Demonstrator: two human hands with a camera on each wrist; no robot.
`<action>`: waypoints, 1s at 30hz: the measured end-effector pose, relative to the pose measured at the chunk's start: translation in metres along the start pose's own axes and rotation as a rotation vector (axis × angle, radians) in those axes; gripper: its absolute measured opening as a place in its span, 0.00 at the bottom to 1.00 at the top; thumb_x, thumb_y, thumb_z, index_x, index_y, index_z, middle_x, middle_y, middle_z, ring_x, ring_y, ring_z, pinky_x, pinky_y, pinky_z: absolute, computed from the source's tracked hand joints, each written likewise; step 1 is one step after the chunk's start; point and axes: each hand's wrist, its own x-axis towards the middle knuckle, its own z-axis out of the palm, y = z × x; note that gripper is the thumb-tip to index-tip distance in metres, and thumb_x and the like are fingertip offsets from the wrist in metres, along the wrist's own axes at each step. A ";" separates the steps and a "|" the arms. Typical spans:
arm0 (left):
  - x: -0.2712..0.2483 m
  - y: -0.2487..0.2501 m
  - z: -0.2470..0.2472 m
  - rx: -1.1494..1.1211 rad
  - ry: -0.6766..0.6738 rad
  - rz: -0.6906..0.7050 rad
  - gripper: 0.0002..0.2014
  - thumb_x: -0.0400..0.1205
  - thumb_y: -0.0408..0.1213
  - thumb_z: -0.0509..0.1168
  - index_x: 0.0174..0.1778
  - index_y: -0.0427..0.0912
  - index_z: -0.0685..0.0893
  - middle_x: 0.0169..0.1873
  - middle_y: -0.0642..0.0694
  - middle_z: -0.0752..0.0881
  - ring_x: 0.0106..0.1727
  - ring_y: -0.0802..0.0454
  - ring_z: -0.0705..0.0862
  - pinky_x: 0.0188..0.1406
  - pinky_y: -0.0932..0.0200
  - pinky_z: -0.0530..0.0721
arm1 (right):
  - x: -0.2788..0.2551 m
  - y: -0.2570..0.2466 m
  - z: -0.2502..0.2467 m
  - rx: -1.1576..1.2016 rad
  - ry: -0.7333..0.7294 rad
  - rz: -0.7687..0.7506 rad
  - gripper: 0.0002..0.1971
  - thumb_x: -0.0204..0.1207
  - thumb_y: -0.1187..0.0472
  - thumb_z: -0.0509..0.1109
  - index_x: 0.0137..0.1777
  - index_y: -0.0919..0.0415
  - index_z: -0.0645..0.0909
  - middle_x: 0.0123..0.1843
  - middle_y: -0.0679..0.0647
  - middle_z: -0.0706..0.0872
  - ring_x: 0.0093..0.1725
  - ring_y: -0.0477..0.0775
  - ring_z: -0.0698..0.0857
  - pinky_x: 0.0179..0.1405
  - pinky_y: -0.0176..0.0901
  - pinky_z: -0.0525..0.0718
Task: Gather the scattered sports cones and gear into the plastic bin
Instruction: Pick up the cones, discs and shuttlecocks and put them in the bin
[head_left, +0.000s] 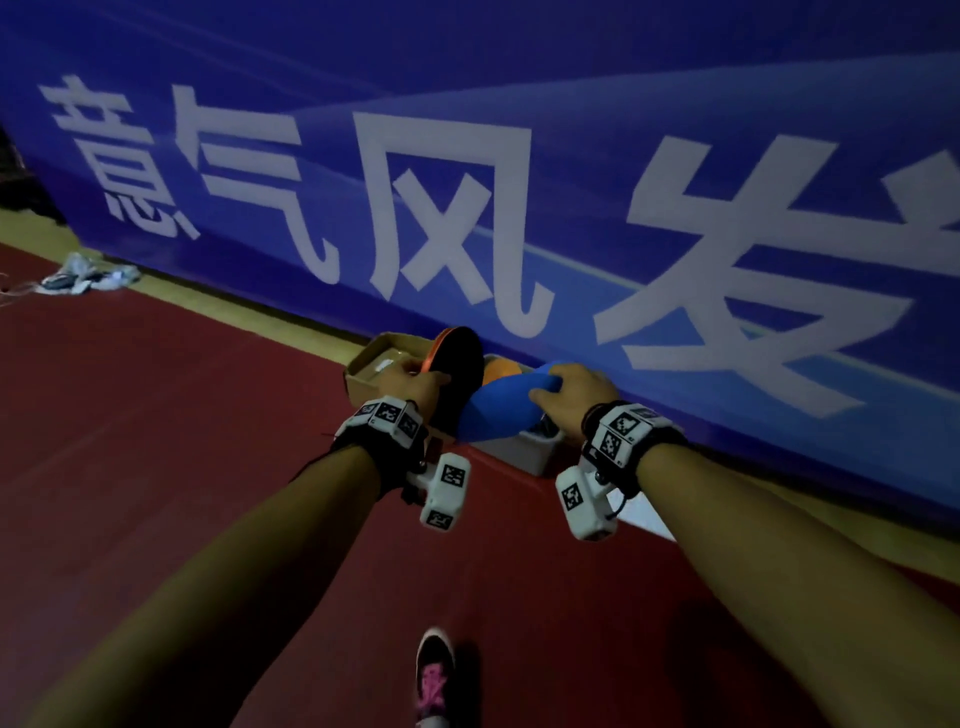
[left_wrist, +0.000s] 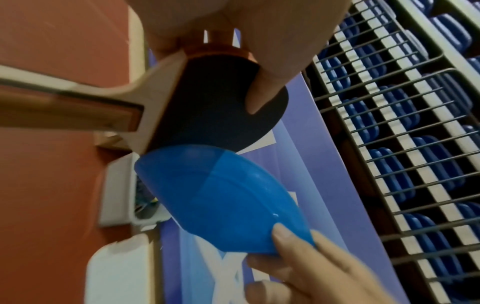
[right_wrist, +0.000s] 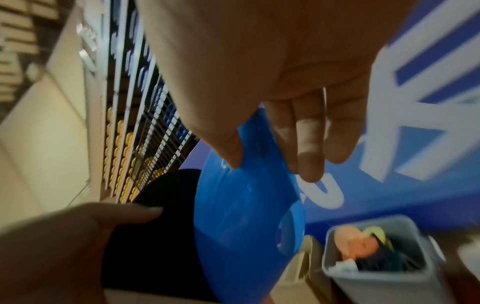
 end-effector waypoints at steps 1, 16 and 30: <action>0.036 -0.003 0.010 0.009 0.001 0.014 0.04 0.63 0.45 0.76 0.32 0.55 0.89 0.43 0.57 0.87 0.47 0.47 0.87 0.54 0.49 0.86 | 0.030 -0.003 0.002 -0.013 0.007 0.004 0.14 0.78 0.48 0.67 0.59 0.53 0.81 0.47 0.59 0.85 0.44 0.63 0.82 0.39 0.46 0.75; 0.389 0.048 0.120 -0.032 -0.146 -0.202 0.14 0.71 0.32 0.71 0.51 0.41 0.81 0.47 0.37 0.87 0.46 0.37 0.87 0.50 0.40 0.88 | 0.355 0.022 -0.032 -0.184 0.073 0.228 0.09 0.75 0.55 0.72 0.44 0.55 0.73 0.41 0.59 0.82 0.39 0.62 0.82 0.34 0.45 0.78; 0.631 0.003 0.324 0.145 -0.297 -0.429 0.17 0.73 0.40 0.70 0.59 0.46 0.83 0.46 0.41 0.88 0.45 0.39 0.87 0.46 0.49 0.86 | 0.638 0.164 0.037 -0.360 -0.352 0.223 0.05 0.79 0.61 0.63 0.52 0.58 0.77 0.38 0.54 0.76 0.37 0.58 0.78 0.31 0.43 0.73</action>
